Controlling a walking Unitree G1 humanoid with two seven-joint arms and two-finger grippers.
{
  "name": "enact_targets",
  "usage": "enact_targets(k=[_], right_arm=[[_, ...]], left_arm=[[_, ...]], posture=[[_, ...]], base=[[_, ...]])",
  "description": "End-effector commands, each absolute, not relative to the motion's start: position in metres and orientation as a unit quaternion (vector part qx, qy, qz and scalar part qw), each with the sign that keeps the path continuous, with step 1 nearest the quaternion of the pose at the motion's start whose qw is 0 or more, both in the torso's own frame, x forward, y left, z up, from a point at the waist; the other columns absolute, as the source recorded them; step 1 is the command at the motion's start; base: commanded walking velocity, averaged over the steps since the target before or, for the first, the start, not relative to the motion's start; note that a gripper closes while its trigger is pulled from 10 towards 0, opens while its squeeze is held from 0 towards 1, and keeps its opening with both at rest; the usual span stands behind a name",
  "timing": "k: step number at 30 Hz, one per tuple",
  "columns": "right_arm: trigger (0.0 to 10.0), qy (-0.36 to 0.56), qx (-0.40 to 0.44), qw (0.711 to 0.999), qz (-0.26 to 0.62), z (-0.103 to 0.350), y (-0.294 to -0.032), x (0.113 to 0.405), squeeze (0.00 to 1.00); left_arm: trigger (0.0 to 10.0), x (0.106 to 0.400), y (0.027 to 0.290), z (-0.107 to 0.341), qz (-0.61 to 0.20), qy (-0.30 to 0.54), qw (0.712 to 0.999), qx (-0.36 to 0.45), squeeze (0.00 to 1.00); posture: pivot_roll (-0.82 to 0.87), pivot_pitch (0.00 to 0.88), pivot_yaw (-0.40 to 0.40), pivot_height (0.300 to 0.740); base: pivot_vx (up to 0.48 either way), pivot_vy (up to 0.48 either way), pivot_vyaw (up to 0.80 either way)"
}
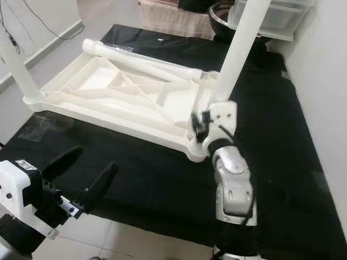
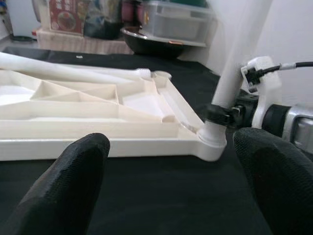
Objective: Building children table
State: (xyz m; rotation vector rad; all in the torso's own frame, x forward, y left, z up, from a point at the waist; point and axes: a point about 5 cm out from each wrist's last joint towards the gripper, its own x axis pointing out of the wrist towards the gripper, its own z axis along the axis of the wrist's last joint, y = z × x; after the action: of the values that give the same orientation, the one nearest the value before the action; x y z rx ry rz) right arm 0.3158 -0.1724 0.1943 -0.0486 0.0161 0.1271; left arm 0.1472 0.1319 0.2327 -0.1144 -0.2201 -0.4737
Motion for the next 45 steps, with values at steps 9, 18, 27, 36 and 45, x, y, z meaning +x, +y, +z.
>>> enact_targets(k=[9,18,27,36,45], right_arm=[[10.0,-0.062,0.001,0.934,0.351,0.218,-0.175,0.340,0.00],[10.0,-0.058,0.022,0.886,0.459,0.230,-0.185,0.354,0.00],[0.0,-0.058,0.024,0.862,0.504,0.229,-0.199,0.356,0.00],[0.0,-0.064,0.007,0.886,0.459,0.214,-0.213,0.349,0.00],[0.0,0.030,-0.135,0.990,-0.028,0.161,-0.217,0.298,0.00]], left_arm=[[10.0,0.146,0.130,0.230,-0.237,-0.100,0.965,-0.060,0.00],[10.0,0.145,0.132,0.230,-0.232,-0.099,0.966,-0.057,0.00],[10.0,0.144,0.131,0.228,-0.233,-0.095,0.966,-0.055,0.00],[10.0,0.144,0.130,0.228,-0.234,-0.095,0.966,-0.056,0.00],[10.0,0.145,0.131,0.229,-0.237,-0.096,0.965,-0.055,0.00]], posture=[[0.20,0.244,-0.091,0.740],[0.23,0.254,-0.093,0.740],[0.23,0.234,-0.086,0.740],[0.22,0.220,-0.091,0.740],[0.19,0.216,-0.096,0.740]], base=[[0.000,0.000,0.00],[0.000,0.000,0.00],[0.000,0.000,0.00],[0.000,0.000,0.00],[0.000,0.000,0.00]])
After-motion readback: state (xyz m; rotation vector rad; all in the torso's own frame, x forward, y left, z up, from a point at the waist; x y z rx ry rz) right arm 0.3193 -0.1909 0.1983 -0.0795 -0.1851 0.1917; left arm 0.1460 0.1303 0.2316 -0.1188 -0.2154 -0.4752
